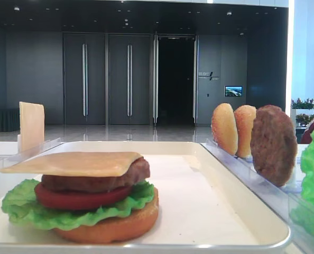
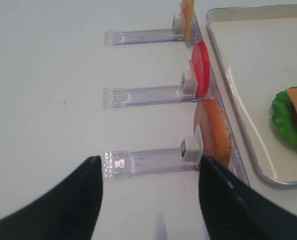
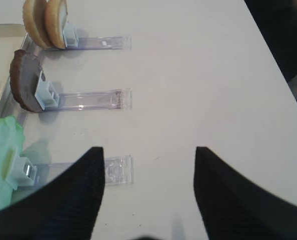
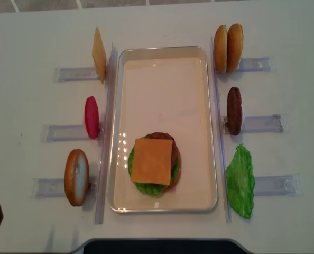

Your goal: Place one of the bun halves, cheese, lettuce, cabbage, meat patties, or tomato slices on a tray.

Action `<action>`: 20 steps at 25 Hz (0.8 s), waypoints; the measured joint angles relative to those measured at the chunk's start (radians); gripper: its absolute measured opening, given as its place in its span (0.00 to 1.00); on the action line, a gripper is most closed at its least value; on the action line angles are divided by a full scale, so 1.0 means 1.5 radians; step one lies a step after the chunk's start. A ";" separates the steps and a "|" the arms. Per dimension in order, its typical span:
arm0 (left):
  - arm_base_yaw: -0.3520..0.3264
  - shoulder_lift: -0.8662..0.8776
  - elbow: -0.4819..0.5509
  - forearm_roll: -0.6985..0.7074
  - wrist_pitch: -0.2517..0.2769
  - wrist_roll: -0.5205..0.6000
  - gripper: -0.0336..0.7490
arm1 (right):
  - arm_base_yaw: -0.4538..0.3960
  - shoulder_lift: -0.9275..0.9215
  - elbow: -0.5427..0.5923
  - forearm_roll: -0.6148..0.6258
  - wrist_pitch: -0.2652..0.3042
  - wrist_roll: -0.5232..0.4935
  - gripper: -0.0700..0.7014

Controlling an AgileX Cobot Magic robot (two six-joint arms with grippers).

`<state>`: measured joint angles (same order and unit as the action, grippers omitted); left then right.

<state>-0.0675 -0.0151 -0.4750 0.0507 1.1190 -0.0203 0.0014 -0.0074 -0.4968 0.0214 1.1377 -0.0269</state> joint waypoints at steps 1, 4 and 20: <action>0.000 0.000 0.000 -0.007 -0.001 0.009 0.63 | 0.000 0.000 0.000 0.000 0.000 0.000 0.62; 0.000 0.000 0.000 -0.016 -0.002 0.022 0.63 | 0.000 0.000 0.000 0.000 0.000 0.000 0.62; 0.000 0.000 0.001 -0.018 -0.003 0.026 0.52 | 0.000 0.000 0.000 0.000 0.000 0.000 0.62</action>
<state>-0.0675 -0.0151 -0.4738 0.0235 1.1146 0.0182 0.0014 -0.0074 -0.4968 0.0214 1.1377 -0.0269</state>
